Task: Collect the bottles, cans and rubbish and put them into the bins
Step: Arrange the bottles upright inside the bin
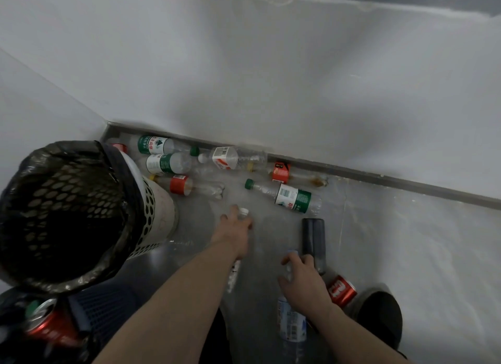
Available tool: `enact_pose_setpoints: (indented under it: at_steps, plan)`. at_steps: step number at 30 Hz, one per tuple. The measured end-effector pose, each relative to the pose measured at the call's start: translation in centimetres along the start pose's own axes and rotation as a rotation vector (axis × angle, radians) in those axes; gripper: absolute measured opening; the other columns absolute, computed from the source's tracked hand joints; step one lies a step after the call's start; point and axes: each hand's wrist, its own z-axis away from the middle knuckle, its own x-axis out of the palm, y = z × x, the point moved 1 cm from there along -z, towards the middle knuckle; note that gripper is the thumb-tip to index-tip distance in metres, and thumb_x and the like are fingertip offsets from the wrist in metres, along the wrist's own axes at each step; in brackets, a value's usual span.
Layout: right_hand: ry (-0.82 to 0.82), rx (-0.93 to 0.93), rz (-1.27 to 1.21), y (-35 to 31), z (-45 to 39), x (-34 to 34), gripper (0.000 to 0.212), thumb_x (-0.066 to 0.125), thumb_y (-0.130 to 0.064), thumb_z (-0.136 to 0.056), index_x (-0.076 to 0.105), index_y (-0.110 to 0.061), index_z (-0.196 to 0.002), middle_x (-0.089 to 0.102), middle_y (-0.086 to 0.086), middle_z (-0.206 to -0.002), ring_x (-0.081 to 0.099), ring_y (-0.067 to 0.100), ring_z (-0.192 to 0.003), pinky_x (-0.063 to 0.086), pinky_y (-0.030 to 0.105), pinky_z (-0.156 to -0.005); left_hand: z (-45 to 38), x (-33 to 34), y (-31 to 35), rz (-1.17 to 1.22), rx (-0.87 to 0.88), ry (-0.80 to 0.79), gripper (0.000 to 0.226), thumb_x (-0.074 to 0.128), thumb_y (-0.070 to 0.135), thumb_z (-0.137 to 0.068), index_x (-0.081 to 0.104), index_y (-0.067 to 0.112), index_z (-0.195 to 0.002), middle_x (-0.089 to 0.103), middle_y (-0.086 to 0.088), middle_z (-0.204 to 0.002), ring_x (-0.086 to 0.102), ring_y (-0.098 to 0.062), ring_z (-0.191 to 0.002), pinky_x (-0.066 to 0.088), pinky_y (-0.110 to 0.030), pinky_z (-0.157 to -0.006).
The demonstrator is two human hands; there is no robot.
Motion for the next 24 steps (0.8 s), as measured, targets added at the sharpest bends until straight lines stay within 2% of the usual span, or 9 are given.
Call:
enact_pose_setpoints:
  at_steps: [2, 5, 10, 14, 19, 21, 24]
  plan:
    - [0.009, -0.009, -0.005, -0.2, 0.0, 0.0, 0.032, 0.064, -0.042, -0.091, 0.043, -0.041, -0.115, 0.036, -0.002, -0.129, 0.059, 0.020, -0.105, 0.053, 0.034, -0.093, 0.0, 0.6, 0.4, -0.001, 0.024, -0.070, 0.055, 0.065, 0.022, -0.088, 0.045, 0.036, -0.138, 0.014, -0.012, -0.149, 0.039, -0.033, -0.126, 0.043, -0.043, -0.108]
    - [0.023, -0.015, -0.008, -0.1, 0.0, -0.1, 0.033, 0.063, -0.043, -0.090, 0.043, -0.040, -0.116, 0.036, -0.002, -0.127, 0.059, 0.021, -0.104, 0.054, 0.035, -0.090, 0.1, 1.6, 1.1, -0.001, 0.018, -0.126, 0.063, 0.065, 0.031, -0.089, 0.037, 0.036, -0.146, 0.031, -0.015, -0.143, 0.042, -0.034, -0.128, 0.042, -0.043, -0.106]
    - [0.049, -0.016, 0.007, 0.1, 0.2, -1.0, 0.035, 0.063, -0.039, -0.091, 0.043, -0.038, -0.119, 0.035, -0.002, -0.129, 0.058, 0.018, -0.102, 0.055, 0.032, -0.088, 1.1, 2.0, 1.5, -0.004, 0.015, -0.120, 0.054, 0.068, 0.040, -0.087, 0.048, 0.033, -0.137, 0.037, -0.013, -0.136, 0.053, -0.037, -0.121, 0.045, -0.040, -0.102]
    - [0.081, -0.008, 0.018, 0.0, 0.7, -2.2, 0.036, 0.063, -0.040, -0.092, 0.042, -0.037, -0.121, 0.037, -0.001, -0.130, 0.060, 0.018, -0.101, 0.056, 0.032, -0.087, 2.2, 1.8, 1.4, -0.028, -0.002, -0.120, 0.043, 0.058, 0.041, -0.091, 0.049, 0.029, -0.132, 0.037, -0.015, -0.136, 0.054, -0.038, -0.120, 0.046, -0.041, -0.102]
    - [0.118, 0.010, 0.004, -0.4, 1.1, -3.0, 0.038, 0.063, -0.037, -0.094, 0.043, -0.033, -0.125, 0.039, 0.002, -0.131, 0.059, 0.017, -0.094, 0.052, 0.028, -0.081, 3.1, 1.0, 2.1, -0.071, 0.000, -0.128, 0.049, 0.059, 0.039, -0.095, 0.043, 0.023, -0.139, 0.034, -0.016, -0.139, 0.050, -0.038, -0.124, 0.044, -0.042, -0.103]
    - [0.109, 0.023, 0.001, -0.5, 1.4, -3.2, 0.038, 0.063, -0.037, -0.095, 0.043, -0.032, -0.127, 0.040, 0.003, -0.131, 0.058, 0.016, -0.092, 0.049, 0.026, -0.078, 3.3, 0.3, 2.4, -0.060, 0.008, -0.112, 0.046, 0.056, 0.032, -0.098, 0.042, 0.019, -0.141, 0.038, -0.016, -0.141, 0.050, -0.038, -0.127, 0.043, -0.042, -0.104]
    - [0.106, 0.025, 0.032, -0.8, 2.1, -4.1, 0.035, 0.060, -0.036, -0.095, 0.043, -0.031, -0.126, 0.042, 0.005, -0.130, 0.058, 0.019, -0.093, 0.052, 0.031, -0.083, 4.1, -1.0, 2.5, -0.087, 0.008, -0.156, 0.045, 0.053, 0.030, -0.101, 0.044, 0.014, -0.142, 0.047, -0.016, -0.144, 0.049, -0.035, -0.133, 0.042, -0.042, -0.107]
